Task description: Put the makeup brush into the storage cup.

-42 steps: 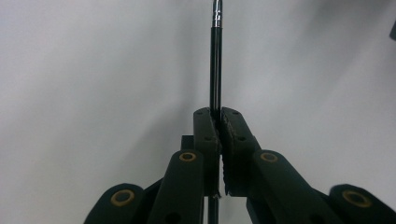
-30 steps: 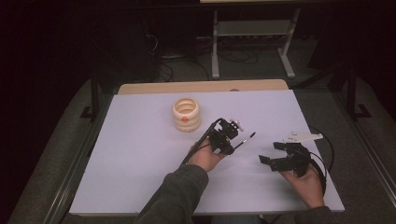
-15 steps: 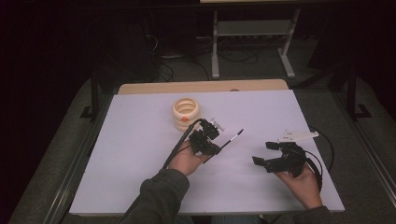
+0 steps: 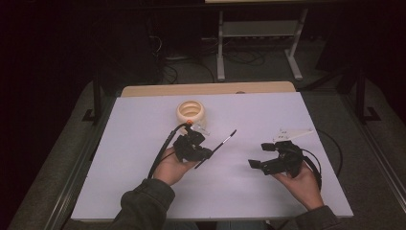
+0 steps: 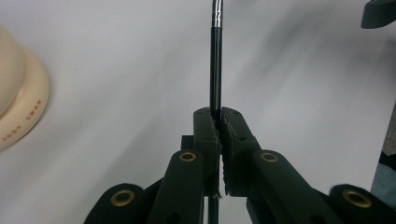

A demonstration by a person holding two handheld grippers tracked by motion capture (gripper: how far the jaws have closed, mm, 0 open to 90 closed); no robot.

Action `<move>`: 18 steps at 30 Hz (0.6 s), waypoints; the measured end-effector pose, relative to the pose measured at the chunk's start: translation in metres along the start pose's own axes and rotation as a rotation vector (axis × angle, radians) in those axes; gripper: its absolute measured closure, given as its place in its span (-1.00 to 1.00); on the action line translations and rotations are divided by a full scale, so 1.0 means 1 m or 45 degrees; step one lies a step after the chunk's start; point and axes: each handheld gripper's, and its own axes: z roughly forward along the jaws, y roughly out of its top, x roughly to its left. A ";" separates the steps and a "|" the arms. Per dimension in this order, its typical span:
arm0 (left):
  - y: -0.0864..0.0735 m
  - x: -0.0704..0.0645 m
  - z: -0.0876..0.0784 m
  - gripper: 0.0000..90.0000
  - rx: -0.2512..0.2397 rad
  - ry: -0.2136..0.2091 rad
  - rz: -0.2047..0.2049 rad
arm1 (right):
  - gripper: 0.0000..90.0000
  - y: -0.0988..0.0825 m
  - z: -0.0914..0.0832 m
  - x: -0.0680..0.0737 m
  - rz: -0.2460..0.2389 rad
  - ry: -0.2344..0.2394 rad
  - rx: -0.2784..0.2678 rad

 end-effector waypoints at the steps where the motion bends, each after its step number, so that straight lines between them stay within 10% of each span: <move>1: -0.002 0.002 -0.003 0.91 -0.001 0.002 0.010 | -0.68 0.002 0.001 0.001 0.006 0.011 0.008; 18: -0.030 0.009 -0.034 0.91 -0.128 -0.013 0.029 | -0.68 0.040 0.016 0.017 -0.048 0.112 0.008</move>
